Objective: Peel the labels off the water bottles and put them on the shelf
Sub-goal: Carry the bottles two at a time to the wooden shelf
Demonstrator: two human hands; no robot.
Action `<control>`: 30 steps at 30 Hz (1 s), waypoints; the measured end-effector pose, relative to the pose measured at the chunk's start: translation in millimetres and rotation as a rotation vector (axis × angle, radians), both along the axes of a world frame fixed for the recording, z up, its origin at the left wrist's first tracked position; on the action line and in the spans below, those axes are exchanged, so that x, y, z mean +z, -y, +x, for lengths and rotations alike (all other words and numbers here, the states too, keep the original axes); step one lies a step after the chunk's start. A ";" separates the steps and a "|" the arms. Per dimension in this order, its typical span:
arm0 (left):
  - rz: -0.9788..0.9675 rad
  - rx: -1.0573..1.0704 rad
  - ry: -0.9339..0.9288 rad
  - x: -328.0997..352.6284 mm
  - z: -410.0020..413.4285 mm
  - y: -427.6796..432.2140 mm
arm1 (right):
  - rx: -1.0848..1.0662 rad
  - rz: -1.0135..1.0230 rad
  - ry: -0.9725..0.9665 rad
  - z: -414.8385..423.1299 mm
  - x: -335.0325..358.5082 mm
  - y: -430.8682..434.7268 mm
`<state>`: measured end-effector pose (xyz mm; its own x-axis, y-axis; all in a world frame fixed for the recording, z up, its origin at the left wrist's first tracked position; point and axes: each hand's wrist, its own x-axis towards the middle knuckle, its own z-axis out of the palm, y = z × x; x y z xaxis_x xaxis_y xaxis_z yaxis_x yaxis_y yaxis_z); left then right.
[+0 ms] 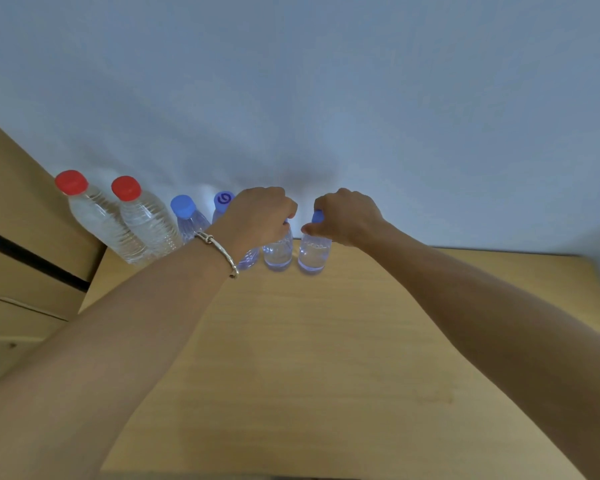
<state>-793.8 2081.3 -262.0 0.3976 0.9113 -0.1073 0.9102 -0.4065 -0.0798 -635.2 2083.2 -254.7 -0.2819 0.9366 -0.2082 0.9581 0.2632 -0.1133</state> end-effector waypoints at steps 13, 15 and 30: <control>0.007 0.003 -0.009 -12.1 5.5 0.9 | -0.088 -0.020 -0.042 -2.1 -5.3 4.7; 0.010 -0.002 -0.029 -12.6 6.0 1.9 | -0.099 -0.024 -0.047 -3.5 -5.1 5.1; -0.064 0.100 -0.003 -2.3 9.5 13.9 | -0.041 0.004 0.045 -2.1 -1.4 7.1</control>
<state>-784.3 2067.4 -264.3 0.3042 0.9377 -0.1679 0.9463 -0.3177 -0.0594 -637.4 2076.1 -256.1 -0.2341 0.9478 -0.2164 0.9721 0.2243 -0.0693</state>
